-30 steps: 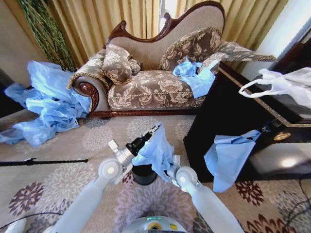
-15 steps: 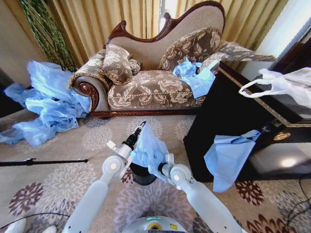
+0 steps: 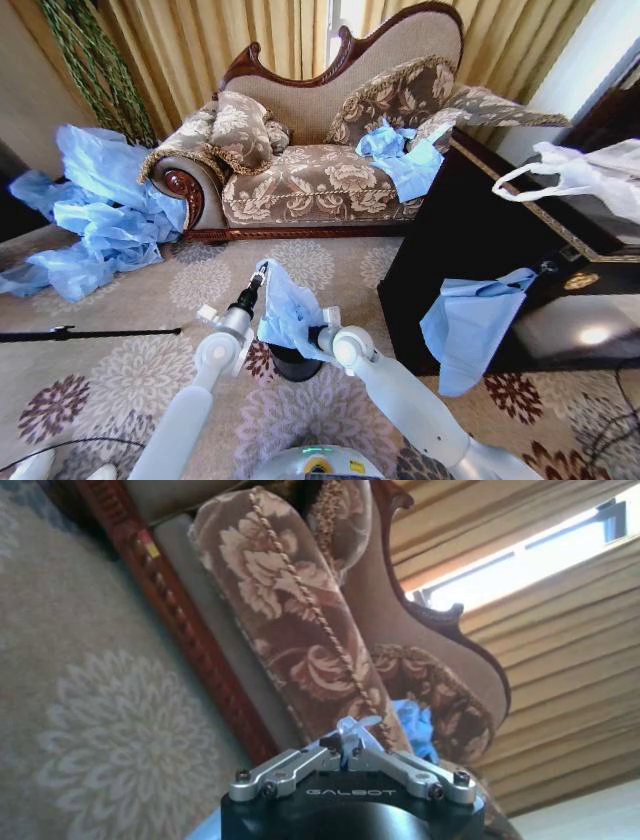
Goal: Place a garbage bag over the trash bin.
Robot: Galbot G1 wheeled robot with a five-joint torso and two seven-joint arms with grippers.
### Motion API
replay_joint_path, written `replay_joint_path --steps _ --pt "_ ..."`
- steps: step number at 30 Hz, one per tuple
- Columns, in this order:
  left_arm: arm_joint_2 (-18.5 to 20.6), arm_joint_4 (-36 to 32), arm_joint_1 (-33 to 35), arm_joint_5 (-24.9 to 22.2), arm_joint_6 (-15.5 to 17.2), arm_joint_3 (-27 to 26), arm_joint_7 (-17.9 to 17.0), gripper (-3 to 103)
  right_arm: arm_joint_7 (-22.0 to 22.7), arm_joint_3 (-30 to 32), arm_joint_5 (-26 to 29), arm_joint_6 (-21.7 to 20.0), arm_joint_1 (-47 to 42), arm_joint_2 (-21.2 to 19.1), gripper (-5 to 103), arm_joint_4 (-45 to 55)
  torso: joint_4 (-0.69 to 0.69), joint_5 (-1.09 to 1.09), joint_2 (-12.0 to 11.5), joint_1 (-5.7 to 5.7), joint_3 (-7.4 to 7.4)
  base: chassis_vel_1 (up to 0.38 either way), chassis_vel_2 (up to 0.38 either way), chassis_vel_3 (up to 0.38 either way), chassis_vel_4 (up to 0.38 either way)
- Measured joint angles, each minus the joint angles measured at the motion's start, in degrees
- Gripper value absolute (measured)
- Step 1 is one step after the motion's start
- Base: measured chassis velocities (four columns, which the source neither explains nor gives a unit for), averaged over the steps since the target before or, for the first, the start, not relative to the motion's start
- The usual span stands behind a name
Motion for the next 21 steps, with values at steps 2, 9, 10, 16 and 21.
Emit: replay_joint_path --steps 2,9,10,16,21 --pt "-0.1 0.6 -0.2 0.8 0.0 0.2 -0.1 0 -0.2 -0.5 -0.8 0.7 0.7 2.0 0 -3.0 0.0 0.0 0.0 0.0 0.0 0.0 0.0 0.0 0.0" --pt "-0.1 1.2 -1.1 1.4 -0.1 0.9 -0.6 0 -2.1 -0.9 -4.4 2.6 1.5 6.2 0 -8.8 -0.01 -0.01 0.0 0.0 0.0 0.0 0.0 0.0 0.0" --pt "0.0 1.3 -1.1 1.5 -0.1 1.0 -0.7 0 -2.4 -0.9 -4.9 2.8 1.6 7.1 0 -10.0 -0.01 0.0 0.0 0.0 0.0 0.0 0.0 0.0 0.0" --pt "0.1 1.6 -1.1 1.8 0.1 1.3 -1.0 0 -5.4 -1.0 -7.9 3.7 2.1 9.7 0 -16.0 -0.01 -0.01 0.0 0.0 0.0 0.0 0.0 0.0 0.0" --pt "0.2 2.7 -1.8 4.6 -0.3 3.2 -2.9 0 -6.8 -1.0 -10.0 4.3 2.7 11.3 0 -21.4 -0.01 0.0 0.0 0.0 0.0 0.0 0.0 0.0 0.0"
